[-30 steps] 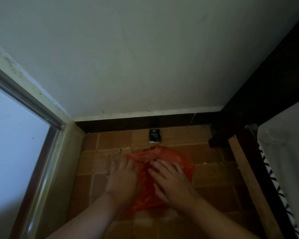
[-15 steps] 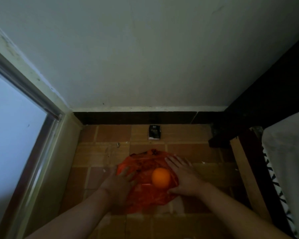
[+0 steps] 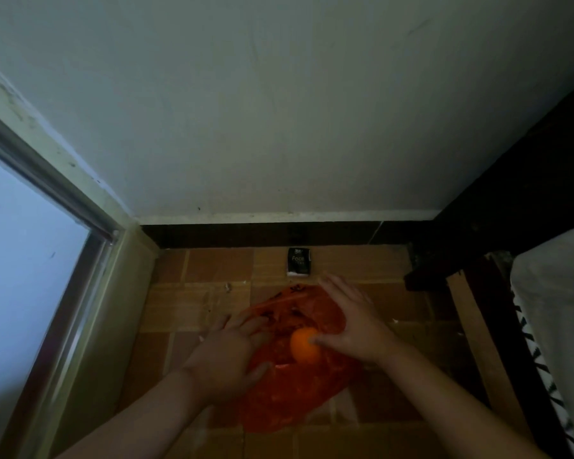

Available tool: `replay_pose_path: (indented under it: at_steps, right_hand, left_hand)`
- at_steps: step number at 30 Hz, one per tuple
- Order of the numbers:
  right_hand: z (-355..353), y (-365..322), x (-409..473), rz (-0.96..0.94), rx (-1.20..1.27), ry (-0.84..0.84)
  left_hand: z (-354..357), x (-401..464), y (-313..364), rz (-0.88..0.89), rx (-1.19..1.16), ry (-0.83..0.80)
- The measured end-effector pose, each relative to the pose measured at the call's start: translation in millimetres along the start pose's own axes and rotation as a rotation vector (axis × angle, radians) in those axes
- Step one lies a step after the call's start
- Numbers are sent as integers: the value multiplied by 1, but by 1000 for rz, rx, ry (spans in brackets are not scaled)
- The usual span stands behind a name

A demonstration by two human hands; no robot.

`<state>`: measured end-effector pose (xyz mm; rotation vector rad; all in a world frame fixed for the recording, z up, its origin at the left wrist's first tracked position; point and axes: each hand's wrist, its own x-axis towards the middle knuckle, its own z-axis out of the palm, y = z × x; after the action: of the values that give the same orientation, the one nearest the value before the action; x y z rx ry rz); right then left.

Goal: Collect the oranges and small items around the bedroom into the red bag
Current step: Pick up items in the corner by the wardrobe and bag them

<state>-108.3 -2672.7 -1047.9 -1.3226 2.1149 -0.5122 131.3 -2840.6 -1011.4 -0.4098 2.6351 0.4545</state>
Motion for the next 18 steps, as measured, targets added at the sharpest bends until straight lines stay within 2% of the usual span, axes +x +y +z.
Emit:
replay_pose_path:
  at_steps: [2,5,11,18]
  right_hand:
    - [-8,-14,14,5,45,49]
    - [-4,-24,44,5,9,22]
    - [17,-6,112,-3,-149,-54]
    - [34,13,141,20,-308,-151]
  left_hand:
    - [-4,1,-2,-30,-72,82]
    - [-7,3,-7,-66,-95,156]
    - [-11,-3,-8,-137,-132,150]
    - [-7,-8,-19,-178,-115,126]
